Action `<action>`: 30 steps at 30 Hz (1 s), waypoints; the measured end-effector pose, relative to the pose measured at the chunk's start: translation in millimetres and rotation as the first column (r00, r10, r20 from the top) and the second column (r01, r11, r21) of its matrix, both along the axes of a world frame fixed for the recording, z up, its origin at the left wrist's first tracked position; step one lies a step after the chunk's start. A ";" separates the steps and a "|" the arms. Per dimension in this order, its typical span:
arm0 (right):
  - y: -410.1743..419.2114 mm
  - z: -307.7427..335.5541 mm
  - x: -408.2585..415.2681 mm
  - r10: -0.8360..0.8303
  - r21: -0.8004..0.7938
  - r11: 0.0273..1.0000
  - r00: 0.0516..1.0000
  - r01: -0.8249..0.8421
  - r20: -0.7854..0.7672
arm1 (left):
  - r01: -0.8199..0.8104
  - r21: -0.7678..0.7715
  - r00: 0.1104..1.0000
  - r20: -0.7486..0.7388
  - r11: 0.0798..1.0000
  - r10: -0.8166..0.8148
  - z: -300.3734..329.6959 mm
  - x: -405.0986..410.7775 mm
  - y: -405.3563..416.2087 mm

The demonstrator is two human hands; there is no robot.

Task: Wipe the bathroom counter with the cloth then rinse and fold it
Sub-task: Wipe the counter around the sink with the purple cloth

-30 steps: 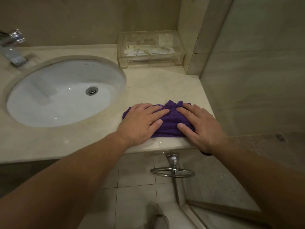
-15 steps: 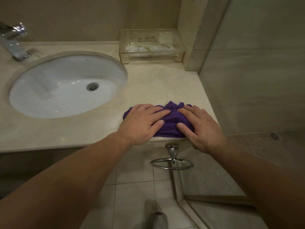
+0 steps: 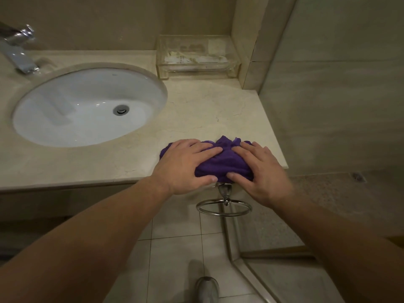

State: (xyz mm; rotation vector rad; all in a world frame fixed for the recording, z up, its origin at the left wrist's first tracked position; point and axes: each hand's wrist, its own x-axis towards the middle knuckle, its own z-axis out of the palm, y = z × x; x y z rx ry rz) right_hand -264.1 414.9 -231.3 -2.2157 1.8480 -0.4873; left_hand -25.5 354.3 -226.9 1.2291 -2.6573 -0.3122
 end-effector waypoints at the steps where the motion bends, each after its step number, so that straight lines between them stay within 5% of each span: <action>1: 1.8 0.8 0.8 -0.006 0.011 1.000 1.000 0.005 0.015 | -0.008 0.000 1.000 -0.008 1.000 0.008 -0.7 -0.1 2.0; 15: 27.3 15.5 32.7 -0.175 0.009 0.981 0.871 0.193 0.459 | 0.001 0.128 0.978 -0.209 0.992 0.026 12.0 -2.2 23.1; 18: 29.8 23.0 37.2 -0.306 0.081 0.947 0.805 0.309 0.509 | -0.023 0.316 0.956 -0.270 0.948 0.113 30.2 -9.5 23.9; 21: 18.1 41.2 39.4 -0.413 0.189 0.909 0.748 0.371 0.520 | -0.065 0.614 0.900 -0.304 0.787 0.311 48.5 -14.1 12.1; 24: -18.2 61.2 25.6 -0.519 0.368 0.850 0.721 0.377 0.459 | -0.107 0.766 0.854 -0.255 0.634 0.453 73.1 -11.8 -17.6; 27: -62.4 90.9 -0.2 -0.466 0.539 0.789 0.860 0.295 0.210 | -0.113 0.845 0.898 -0.138 0.523 0.418 103.5 -2.0 -50.3; 30: -95.3 119.8 -23.1 -0.436 0.610 0.717 0.900 0.337 0.015 | -0.283 0.743 0.940 0.088 0.606 0.330 116.1 3.3 -86.7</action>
